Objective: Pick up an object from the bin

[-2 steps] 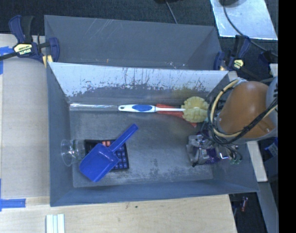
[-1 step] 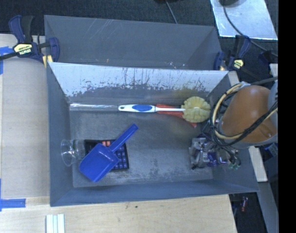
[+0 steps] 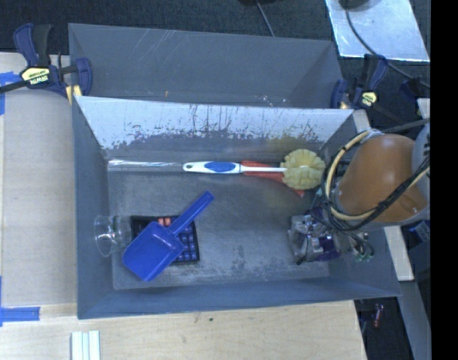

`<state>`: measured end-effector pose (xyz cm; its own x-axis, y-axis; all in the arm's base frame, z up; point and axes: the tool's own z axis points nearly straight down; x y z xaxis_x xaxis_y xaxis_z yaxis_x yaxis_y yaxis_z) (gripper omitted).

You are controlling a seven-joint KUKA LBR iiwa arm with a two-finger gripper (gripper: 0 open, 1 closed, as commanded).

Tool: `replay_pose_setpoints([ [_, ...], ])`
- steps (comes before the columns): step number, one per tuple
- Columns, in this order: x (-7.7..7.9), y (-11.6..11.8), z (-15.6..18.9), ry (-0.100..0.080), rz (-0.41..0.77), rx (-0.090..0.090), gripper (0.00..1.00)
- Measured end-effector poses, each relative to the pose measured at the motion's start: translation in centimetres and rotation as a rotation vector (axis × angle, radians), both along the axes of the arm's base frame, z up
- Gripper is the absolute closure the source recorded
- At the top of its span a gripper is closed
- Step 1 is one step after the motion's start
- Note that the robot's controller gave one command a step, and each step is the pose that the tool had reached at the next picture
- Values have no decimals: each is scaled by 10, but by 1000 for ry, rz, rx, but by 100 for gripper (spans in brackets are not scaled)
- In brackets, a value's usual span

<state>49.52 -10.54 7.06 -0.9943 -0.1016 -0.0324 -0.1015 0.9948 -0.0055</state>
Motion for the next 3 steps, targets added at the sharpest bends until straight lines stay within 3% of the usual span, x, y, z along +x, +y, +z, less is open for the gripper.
replay_pose_setpoints([
  [1,0,-1,0,0,-14,2,100],
  [2,-7,-19,45,-3,244,-6,100],
  [3,-2,-22,35,-8,151,-4,100],
])
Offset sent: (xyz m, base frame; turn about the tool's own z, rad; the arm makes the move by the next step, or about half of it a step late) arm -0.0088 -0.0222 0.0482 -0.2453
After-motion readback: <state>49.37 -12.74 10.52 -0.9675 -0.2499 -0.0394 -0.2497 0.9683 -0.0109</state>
